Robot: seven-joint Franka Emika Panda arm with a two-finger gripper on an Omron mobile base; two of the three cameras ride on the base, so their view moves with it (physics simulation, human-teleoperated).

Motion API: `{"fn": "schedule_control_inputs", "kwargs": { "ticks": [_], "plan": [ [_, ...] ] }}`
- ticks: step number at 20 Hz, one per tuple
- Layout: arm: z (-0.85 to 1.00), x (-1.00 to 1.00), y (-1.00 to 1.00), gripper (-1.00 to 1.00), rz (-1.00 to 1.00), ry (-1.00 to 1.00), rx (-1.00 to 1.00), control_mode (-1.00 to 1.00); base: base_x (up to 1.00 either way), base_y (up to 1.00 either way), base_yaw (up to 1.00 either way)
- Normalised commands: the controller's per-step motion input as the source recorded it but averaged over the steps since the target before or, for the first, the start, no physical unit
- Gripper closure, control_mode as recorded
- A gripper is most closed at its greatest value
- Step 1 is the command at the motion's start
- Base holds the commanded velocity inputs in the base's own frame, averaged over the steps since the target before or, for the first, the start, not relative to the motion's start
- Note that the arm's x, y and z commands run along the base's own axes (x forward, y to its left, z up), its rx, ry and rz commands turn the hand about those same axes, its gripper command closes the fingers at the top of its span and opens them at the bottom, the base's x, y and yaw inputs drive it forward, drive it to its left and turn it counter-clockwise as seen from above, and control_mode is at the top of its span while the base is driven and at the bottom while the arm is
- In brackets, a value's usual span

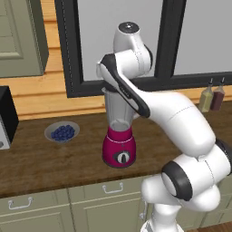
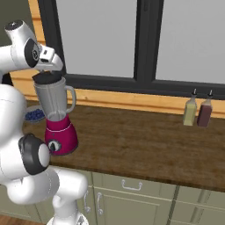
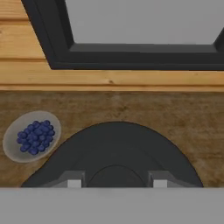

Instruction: Close the lid blender by securely placing the lid on top.

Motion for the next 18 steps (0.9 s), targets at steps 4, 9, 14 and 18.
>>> {"fn": "schedule_control_inputs", "kwargs": {
  "ticks": [4,9,14,18],
  "plan": [
    [-0.19,0.04,0.0,1.0,0.0,-0.05,0.05,-1.0,0.0,0.0,0.0],
    [-0.19,0.11,0.0,1.0,0.0,-0.01,0.07,-1.0,0.0,0.0,0.0],
    [-0.27,0.01,0.0,1.0,0.0,-0.04,0.01,-1.0,0.0,0.0,0.0],
    [-0.07,0.0,0.0,1.0,0.0,0.0,0.0,-1.0,0.0,0.0,0.0]
  ]
}}
